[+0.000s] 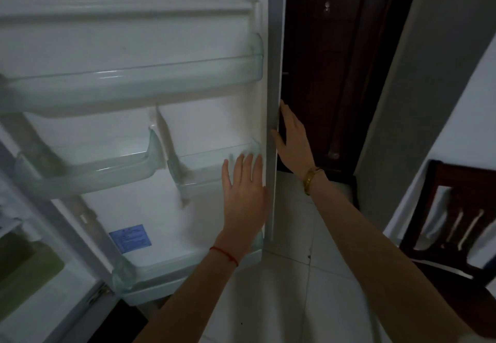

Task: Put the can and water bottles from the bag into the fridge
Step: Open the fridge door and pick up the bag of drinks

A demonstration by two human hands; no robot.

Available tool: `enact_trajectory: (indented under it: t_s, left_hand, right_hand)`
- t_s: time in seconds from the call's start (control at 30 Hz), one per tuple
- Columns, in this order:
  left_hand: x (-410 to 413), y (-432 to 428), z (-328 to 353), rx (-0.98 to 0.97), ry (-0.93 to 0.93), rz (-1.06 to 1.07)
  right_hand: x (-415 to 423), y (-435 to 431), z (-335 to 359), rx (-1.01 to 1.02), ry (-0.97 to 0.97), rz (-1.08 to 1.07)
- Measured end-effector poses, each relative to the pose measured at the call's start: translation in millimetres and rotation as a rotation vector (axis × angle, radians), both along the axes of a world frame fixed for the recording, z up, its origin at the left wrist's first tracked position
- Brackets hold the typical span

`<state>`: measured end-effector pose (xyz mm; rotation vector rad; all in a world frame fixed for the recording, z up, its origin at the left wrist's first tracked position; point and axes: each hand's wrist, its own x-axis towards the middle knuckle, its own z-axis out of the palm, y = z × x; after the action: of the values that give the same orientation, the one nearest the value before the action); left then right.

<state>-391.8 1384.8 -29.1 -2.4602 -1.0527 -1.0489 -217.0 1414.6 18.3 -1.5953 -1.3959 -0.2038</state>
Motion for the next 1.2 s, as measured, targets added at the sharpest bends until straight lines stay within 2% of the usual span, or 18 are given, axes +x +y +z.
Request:
enact_trajectory:
  t_s: [0.53,1.2]
  left_hand:
    - [57.7,71.6,4.7,-0.095,0.035,0.291]
    - [50.9,46.3,13.8,-0.162,0.151,0.377]
  right_hand:
    - [37.5,111.6,10.4,-0.021,0.074,0.266]
    - [53.9,96.9,3.1,0.050,0.150,0.496]
